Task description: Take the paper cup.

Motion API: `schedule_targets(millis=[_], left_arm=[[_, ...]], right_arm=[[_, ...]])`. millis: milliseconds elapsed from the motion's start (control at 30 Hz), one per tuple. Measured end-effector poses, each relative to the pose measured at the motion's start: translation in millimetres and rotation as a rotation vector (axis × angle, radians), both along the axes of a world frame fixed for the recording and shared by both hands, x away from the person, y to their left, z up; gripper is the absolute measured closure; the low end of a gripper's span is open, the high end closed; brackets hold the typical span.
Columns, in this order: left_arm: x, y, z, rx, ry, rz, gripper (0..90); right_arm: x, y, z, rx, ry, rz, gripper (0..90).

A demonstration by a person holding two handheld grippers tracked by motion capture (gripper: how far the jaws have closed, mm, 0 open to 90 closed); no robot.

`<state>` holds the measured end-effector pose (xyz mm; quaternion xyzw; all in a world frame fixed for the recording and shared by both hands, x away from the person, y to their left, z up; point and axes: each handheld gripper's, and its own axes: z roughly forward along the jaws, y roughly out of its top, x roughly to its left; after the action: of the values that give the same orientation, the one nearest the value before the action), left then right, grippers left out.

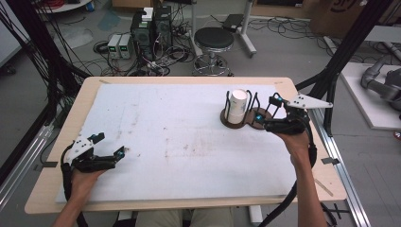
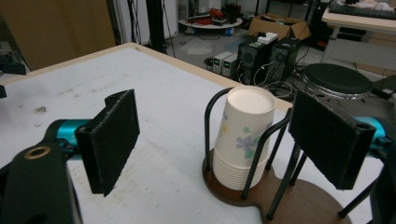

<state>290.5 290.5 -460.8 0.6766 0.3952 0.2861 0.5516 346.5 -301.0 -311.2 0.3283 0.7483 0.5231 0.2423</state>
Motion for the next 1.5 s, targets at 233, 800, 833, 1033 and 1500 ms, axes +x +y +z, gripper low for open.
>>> schedule_targets(millis=[233, 800, 833, 1033, 1500], left_arm=[[0.1, -0.2, 0.0, 0.000, 0.002, 0.003, 1.9], [0.1, -1.0, 0.1, 0.010, 0.004, 0.003, 1.9], [0.1, -1.1, 0.1, 0.010, 0.004, 0.004, 1.9], [0.2, -1.7, 0.2, 0.018, 0.003, 0.004, 1.9], [0.3, -2.0, 0.2, 0.021, 0.003, 0.003, 1.9]], right_arm=[[12.0, -3.8, 11.1, -0.004, 0.012, 0.008, 16.6], [64.7, -2.4, 49.7, -0.118, 0.030, 0.099, 16.6], [67.8, -1.8, 51.5, -0.133, 0.042, 0.106, 16.6], [84.1, 2.0, 59.4, -0.185, 0.052, 0.148, 16.6], [129.2, 26.6, 67.0, -0.417, 0.163, 0.244, 16.6]])
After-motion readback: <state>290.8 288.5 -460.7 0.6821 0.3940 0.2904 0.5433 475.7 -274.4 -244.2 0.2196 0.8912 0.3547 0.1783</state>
